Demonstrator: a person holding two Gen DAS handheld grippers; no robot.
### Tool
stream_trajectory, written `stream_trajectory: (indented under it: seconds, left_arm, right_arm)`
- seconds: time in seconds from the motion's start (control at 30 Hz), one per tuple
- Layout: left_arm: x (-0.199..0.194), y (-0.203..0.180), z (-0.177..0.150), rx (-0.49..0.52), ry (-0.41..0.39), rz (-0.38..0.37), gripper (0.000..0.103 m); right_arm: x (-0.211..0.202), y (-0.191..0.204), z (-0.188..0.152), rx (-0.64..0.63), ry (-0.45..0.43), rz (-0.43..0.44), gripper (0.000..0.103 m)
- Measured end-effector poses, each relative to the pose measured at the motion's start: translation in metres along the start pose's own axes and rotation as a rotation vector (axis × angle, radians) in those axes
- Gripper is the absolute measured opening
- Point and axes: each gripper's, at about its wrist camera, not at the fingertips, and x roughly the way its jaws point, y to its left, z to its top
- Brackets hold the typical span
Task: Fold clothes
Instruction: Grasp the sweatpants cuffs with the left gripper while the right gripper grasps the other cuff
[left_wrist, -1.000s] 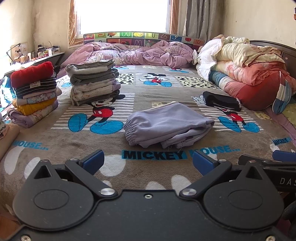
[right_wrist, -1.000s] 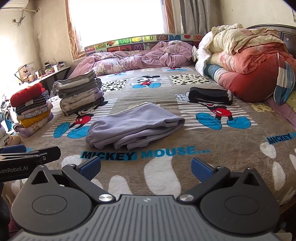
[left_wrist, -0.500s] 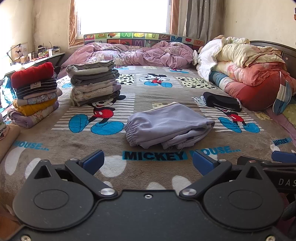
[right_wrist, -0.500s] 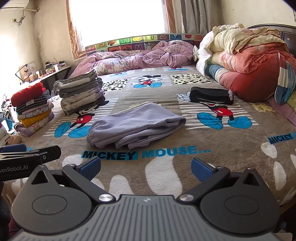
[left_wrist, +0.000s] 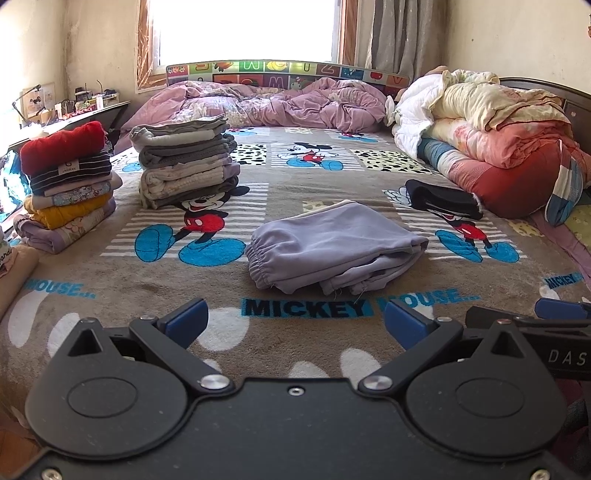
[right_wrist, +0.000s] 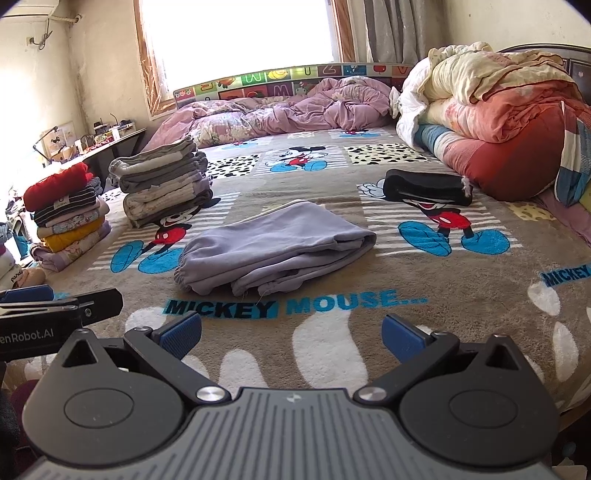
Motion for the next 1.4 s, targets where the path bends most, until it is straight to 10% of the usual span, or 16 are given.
stream_trajectory:
  seconds: [0.6, 1.07, 1.27, 1.4]
  left_arm:
    - [0.110, 0.024, -0.005, -0.140, 0.087, -0.070, 0.103]
    - [0.205, 0.072, 0.010, -0.490, 0.145, -0.142, 0.101]
    - [0.224, 0.061, 0.028, -0.423, 0.118, -0.123, 0.040]
    - [0.214, 0.039, 0.047, -0.304, 0.033, -0.159, 0.034]
  right_arm:
    - [0.117, -0.064, -0.025, 0.135, -0.087, 0.173, 0.103]
    - [0.174, -0.078, -0.023, 0.260, 0.016, 0.303, 0.103]
    - [0.183, -0.086, -0.020, 0.324, 0.009, 0.317, 0.103]
    - [0.177, -0.093, -0.015, 0.304, -0.050, 0.298, 0.103]
